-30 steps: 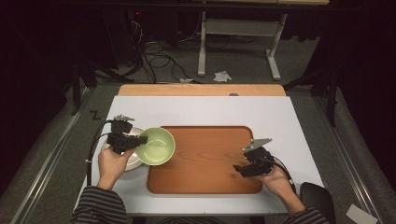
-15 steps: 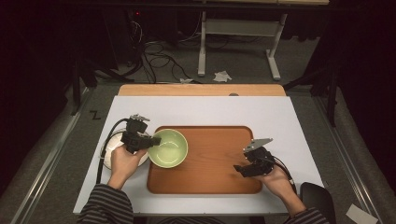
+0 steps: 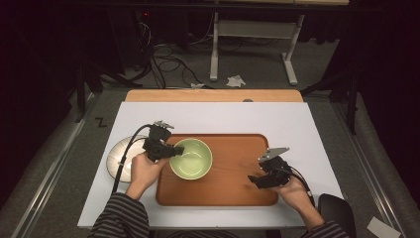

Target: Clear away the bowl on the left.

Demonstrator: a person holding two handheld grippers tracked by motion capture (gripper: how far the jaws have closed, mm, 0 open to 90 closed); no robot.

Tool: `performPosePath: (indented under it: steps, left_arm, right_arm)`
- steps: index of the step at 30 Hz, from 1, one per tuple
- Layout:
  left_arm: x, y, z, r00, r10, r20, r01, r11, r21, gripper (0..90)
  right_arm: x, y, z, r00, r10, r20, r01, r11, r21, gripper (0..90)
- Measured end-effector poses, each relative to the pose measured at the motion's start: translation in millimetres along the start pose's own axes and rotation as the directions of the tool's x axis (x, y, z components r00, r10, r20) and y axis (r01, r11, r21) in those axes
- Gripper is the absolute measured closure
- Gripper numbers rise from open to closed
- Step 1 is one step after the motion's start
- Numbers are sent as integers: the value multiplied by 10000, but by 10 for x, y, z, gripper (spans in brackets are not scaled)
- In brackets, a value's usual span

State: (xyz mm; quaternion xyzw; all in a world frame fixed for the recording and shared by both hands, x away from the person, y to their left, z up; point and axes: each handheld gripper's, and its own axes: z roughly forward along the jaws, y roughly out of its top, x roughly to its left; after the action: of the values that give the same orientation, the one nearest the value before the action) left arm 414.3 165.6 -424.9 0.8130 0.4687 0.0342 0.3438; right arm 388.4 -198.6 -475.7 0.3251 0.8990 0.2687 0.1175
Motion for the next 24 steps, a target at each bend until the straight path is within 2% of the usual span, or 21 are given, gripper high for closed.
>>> performPosePath:
  steps: [7, 20, 24]
  left_arm:
    - [-98, 43, 119, 9994, 295, 162, -299, 9992, 251, 825]
    - [-204, 80, 339, 9970, 490, 598, -526, 9967, 616, 822]
    - [-233, 100, 417, 9961, 584, 654, -633, 9951, 760, 823]
  right_arm:
    - [-5, -3, 3, 10000, -6, 1, 6, 10000, -30, 360]
    - [1, -14, 6, 10000, -10, 27, 10, 10000, 23, 360]
    - [3, -46, -24, 9998, 177, 100, -177, 9998, -5, 360]
